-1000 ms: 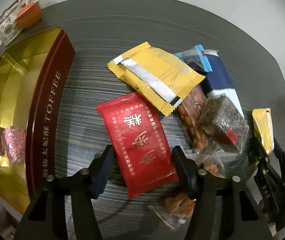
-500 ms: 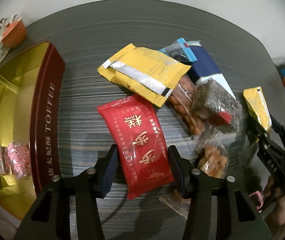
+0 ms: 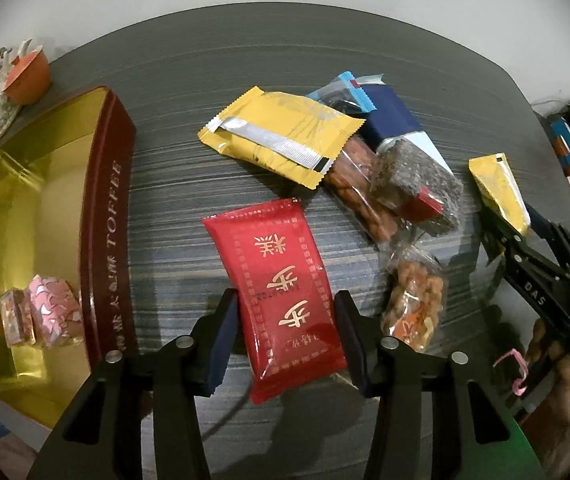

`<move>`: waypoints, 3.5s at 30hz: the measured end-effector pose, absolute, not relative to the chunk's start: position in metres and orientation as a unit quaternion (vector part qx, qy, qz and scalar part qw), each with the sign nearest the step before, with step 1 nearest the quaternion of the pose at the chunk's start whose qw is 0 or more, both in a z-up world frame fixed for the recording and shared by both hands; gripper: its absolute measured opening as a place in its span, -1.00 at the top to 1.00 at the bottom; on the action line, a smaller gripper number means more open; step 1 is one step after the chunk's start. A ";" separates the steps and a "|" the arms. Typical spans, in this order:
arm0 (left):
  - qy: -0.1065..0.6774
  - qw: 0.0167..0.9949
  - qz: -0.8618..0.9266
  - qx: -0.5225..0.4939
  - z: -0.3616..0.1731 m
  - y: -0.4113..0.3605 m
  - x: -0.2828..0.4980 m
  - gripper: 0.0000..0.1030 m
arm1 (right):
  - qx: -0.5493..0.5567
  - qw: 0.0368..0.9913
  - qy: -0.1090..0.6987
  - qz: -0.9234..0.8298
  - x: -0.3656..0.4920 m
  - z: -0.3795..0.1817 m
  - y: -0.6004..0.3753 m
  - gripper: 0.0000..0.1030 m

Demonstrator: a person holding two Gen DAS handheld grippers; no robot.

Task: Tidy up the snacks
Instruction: 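Grasp the red gold-lettered packet with the left gripper and lift it, then lower the red packet into the gold tin and open the left gripper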

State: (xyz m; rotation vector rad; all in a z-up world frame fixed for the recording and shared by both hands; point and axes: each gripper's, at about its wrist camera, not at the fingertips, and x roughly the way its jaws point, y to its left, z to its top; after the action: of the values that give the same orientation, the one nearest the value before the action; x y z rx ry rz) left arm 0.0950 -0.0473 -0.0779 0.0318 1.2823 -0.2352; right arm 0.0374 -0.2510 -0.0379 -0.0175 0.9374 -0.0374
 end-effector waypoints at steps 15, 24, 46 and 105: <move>0.606 0.788 -0.106 0.031 -0.082 -0.036 0.092 0.07 | -0.009 0.892 0.452 -0.018 0.038 -0.038 -0.251 -0.26; 0.621 0.780 -0.076 0.007 -0.089 -0.039 0.108 0.01 | -0.010 0.892 0.452 -0.017 0.038 -0.038 -0.250 -0.31; 0.618 0.784 -0.048 -0.026 -0.077 -0.039 0.140 0.11 | -0.010 0.891 0.453 -0.017 0.037 -0.038 -0.249 -0.34; 0.605 0.793 0.061 0.039 -0.063 0.160 0.178 0.11 | -0.011 0.891 0.454 -0.017 0.039 -0.038 -0.249 -0.33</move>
State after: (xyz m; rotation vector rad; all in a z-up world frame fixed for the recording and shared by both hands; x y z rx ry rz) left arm 0.1775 0.1599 -0.0628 0.0845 1.3022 0.1303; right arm 0.0391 -0.2485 -0.0380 -0.0236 0.9436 -0.0347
